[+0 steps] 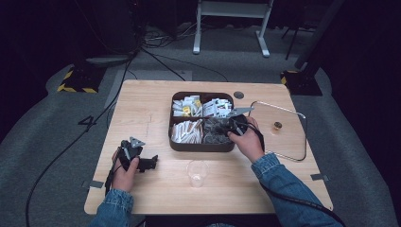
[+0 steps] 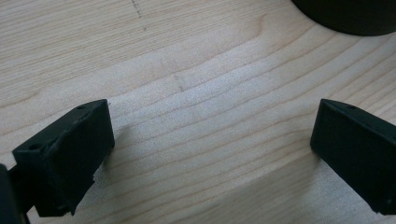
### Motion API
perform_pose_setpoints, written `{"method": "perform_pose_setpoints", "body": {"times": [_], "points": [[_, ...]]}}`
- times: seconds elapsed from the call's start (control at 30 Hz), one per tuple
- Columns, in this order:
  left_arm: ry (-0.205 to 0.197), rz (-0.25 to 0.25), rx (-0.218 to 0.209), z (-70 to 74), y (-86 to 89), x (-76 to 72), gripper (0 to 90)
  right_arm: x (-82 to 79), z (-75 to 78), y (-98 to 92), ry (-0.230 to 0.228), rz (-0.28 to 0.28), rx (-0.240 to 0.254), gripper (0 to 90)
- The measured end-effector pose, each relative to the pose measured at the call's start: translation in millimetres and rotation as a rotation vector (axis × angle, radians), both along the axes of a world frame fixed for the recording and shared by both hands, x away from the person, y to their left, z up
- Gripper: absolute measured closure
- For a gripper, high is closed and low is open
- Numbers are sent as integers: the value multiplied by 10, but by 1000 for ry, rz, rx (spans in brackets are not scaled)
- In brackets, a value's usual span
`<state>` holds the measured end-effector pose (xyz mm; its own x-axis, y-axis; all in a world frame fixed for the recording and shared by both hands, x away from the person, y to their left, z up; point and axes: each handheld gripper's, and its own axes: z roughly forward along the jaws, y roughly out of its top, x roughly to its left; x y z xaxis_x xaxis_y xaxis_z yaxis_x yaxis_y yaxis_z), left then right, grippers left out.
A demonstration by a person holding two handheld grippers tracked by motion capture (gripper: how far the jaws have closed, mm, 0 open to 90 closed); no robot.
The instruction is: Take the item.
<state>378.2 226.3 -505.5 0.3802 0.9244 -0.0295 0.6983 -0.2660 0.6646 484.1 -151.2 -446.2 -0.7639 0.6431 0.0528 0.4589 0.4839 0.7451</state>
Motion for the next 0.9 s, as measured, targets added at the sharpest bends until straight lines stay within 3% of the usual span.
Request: {"method": "perform_pose_setpoints", "body": {"times": [0.9], "points": [[0, 0, 0, 0, 0, 0, 0, -226, 397, -114, -38, 41, 181, 825]]}}
